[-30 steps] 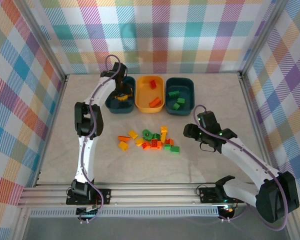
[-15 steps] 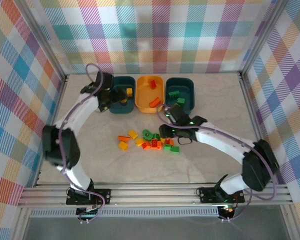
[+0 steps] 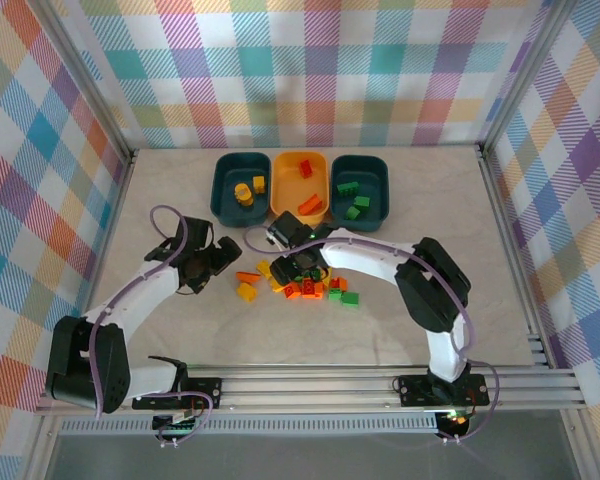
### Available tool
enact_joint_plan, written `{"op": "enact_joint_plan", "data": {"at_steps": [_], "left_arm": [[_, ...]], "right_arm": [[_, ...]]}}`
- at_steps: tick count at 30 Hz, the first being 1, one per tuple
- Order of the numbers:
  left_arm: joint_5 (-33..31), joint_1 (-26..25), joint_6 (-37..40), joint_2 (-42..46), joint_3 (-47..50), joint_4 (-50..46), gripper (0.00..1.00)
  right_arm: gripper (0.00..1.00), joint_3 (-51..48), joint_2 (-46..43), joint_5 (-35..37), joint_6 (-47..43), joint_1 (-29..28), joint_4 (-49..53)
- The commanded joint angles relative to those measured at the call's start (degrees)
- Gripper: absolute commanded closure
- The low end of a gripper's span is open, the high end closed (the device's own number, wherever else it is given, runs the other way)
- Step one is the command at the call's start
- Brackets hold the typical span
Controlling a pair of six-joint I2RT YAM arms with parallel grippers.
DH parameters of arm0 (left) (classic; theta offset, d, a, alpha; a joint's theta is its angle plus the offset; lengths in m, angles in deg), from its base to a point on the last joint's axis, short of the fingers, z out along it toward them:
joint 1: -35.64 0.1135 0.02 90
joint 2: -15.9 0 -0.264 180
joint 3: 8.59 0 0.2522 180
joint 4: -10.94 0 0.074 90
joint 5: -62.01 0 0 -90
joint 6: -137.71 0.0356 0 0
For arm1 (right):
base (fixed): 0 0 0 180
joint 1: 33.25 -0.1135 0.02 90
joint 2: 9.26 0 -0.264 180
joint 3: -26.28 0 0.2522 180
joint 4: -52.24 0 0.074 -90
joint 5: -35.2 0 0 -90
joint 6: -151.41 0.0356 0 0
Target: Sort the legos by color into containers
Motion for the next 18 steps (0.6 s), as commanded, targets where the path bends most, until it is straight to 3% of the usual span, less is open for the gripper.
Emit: {"op": "enact_joint_plan", "data": {"at_steps": [1,7,15,18], "left_arm": [[4.23,0.56,-3.49,0.91,2.72,5.26,0.00],[4.71,0.53,-1.16,0.82,0.75,4.04,0.00],[6.60,0.56,0.99,0.30,-0.80,4.11,0.00],[7.41,0.56,2.17,0.08,-1.60,3.21,0.00]], "right_arm": [[0.31,3.31,2.64,1.50,-2.85,0.31,1.44],[0.34,4.78,5.46,4.50,-2.59,0.42,1.20],[0.49,3.51,6.63,6.02,-0.84,1.44,1.41],[0.49,3.65,7.33,5.24,0.05,1.40,1.92]]}}
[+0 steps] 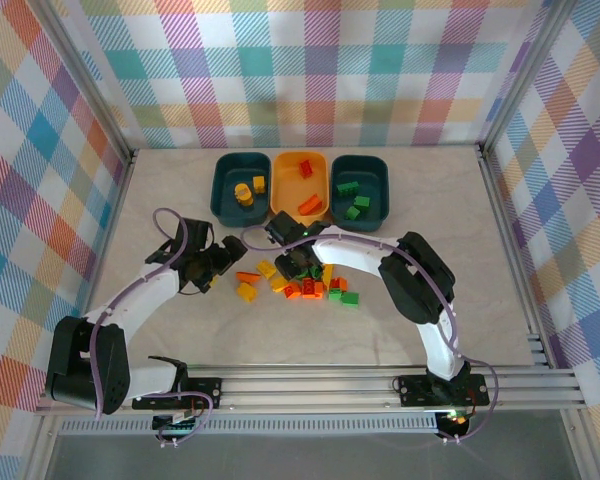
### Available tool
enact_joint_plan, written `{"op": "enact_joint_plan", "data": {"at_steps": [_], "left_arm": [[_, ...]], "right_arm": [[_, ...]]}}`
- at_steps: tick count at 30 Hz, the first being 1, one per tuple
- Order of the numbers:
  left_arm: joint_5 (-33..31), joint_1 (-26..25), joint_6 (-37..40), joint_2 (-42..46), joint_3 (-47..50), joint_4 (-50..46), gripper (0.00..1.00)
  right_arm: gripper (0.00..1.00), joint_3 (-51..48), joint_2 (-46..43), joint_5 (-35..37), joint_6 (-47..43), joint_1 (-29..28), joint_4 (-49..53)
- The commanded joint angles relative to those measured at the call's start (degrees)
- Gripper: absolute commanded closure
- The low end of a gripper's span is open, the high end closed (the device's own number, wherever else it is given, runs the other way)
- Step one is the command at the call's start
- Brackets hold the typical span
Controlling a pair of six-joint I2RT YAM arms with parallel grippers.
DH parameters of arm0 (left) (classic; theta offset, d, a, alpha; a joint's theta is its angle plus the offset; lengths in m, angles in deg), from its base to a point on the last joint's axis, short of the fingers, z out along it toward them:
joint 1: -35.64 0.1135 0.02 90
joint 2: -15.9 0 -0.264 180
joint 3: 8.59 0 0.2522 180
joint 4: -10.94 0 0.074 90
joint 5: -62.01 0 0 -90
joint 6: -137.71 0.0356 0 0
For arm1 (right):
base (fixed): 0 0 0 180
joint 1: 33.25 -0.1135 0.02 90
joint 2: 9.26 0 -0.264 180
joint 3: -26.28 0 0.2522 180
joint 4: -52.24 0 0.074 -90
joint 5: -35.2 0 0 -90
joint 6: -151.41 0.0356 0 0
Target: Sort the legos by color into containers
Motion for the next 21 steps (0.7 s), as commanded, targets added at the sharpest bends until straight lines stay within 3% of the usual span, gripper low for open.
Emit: {"op": "enact_joint_plan", "data": {"at_steps": [1,7,11,14,21], "left_arm": [[1.76,0.56,2.53,0.18,-2.19,-0.45,0.00],[4.05,0.56,1.46,2.76,-0.05,0.72,0.00],[4.87,0.56,1.35,4.03,0.76,0.59,0.00],[5.14,0.56,1.53,4.73,0.88,0.23,0.00],[7.54,0.47,1.02,4.64,1.63,-0.28,0.00]], "right_arm": [[0.47,0.94,2.36,0.46,1.31,0.27,2.20],[0.41,2.05,3.01,0.72,2.72,0.29,3.91],[0.60,1.79,1.91,1.76,3.99,0.31,3.40],[0.66,1.04,-1.03,1.82,4.93,0.31,0.89],[0.68,3.38,-6.48,3.27,6.15,2.96,-1.91]]}}
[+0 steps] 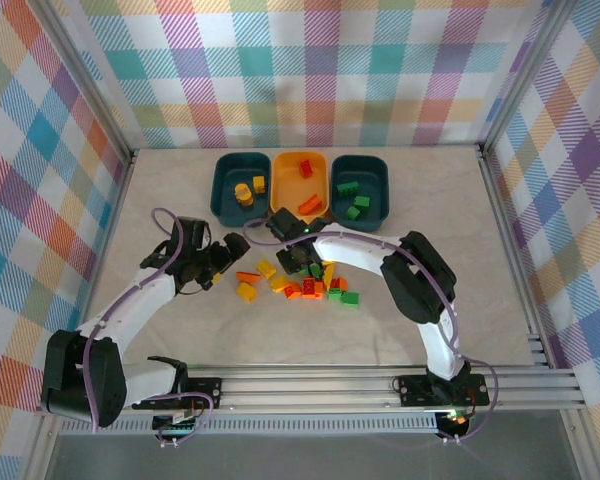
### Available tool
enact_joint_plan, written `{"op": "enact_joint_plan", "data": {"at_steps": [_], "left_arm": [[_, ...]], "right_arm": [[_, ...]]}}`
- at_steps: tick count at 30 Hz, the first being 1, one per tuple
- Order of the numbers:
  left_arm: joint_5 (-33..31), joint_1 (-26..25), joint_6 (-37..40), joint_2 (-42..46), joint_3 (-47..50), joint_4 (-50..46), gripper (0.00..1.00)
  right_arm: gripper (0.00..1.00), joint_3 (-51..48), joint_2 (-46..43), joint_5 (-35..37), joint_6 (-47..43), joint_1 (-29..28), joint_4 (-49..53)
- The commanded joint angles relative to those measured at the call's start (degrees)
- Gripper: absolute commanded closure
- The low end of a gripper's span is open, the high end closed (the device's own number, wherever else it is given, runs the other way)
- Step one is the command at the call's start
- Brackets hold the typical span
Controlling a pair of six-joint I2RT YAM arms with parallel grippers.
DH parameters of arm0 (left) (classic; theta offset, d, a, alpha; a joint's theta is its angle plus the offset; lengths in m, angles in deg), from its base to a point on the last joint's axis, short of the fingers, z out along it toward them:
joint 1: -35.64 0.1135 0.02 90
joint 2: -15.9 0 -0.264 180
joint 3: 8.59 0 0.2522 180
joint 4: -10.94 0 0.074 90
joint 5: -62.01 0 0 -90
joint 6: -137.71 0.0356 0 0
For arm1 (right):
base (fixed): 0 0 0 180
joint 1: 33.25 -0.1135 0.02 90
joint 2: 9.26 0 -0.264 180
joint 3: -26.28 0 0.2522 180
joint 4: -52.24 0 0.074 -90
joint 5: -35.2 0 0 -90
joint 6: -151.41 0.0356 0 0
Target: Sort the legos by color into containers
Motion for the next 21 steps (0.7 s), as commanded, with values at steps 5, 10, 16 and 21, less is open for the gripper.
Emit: {"op": "enact_joint_plan", "data": {"at_steps": [5,10,16,21], "left_arm": [[4.27,-1.82,0.15,1.66,1.00,-1.55,0.01],[3.56,-7.67,2.21,-1.36,-3.17,-4.98,0.03],[-5.42,-13.90,-2.14,-4.13,-5.96,-6.29,0.04],[-8.21,-15.13,-6.75,-8.59,-8.19,-4.86,0.04]], "right_arm": [[0.68,2.53,-8.04,2.21,3.32,10.54,-3.41],[0.68,4.96,-5.17,0.31,8.64,22.09,-2.60],[0.53,13.55,3.53,-3.30,8.79,27.74,1.05],[0.35,9.39,-2.06,-1.65,6.68,28.60,-2.54]]}}
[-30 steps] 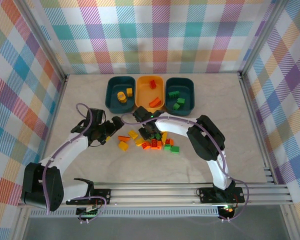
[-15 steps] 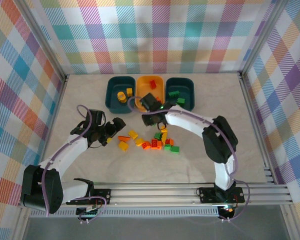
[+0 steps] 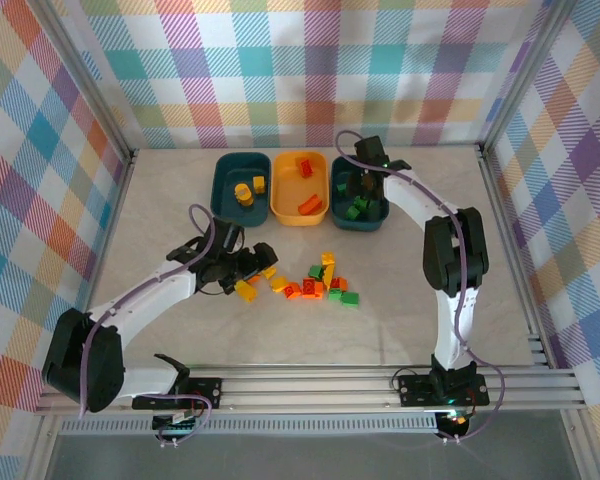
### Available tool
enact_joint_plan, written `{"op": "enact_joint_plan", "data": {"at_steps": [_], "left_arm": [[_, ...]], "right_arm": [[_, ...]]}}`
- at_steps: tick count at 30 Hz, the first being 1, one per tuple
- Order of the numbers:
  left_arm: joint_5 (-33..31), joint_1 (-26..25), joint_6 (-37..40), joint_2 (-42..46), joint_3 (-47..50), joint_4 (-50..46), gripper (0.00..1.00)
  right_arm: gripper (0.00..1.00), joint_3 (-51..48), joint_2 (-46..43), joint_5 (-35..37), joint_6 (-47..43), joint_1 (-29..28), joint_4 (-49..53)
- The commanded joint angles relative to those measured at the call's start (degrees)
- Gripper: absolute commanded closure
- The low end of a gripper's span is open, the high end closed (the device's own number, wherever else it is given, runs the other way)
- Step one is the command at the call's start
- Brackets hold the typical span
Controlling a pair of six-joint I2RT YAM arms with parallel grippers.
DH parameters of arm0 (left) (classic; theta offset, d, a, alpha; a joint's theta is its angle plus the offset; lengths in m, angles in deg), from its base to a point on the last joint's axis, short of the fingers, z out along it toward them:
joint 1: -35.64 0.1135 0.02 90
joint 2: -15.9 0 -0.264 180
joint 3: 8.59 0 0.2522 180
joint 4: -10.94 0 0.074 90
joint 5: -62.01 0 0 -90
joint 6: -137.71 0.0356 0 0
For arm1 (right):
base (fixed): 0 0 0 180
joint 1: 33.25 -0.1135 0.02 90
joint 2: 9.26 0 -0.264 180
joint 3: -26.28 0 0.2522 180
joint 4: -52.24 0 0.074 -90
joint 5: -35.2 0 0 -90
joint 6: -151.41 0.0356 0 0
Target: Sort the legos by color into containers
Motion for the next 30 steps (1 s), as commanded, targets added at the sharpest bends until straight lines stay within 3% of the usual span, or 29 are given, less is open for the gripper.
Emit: {"op": "enact_joint_plan", "data": {"at_steps": [1,8,12,21,30], "left_arm": [[-4.00,-0.95,-3.86,-3.32,-2.88,-0.40,0.04],[-9.24,-3.38,-7.82,-8.77,-7.00,-1.63,0.05],[-9.55,-4.67,-9.64,-13.40,-9.52,0.25,0.14],[-12.66,-8.03,-15.74,-22.90,-14.94,1.51,0.32],[-16.12,-10.00,-16.87,-24.72,-14.93,-1.39,0.29]], "right_arm": [[0.34,-3.72,-6.85,-0.25,-0.55,-0.65,-2.56],[0.32,-28.84,-24.27,-1.36,3.96,-2.22,-16.89],[0.32,-40.73,-32.12,1.73,4.59,-5.39,-22.27],[0.34,-54.84,-45.06,1.98,8.65,-7.39,-26.48],[0.34,-58.78,-47.59,5.67,10.19,-7.38,-29.12]]}}
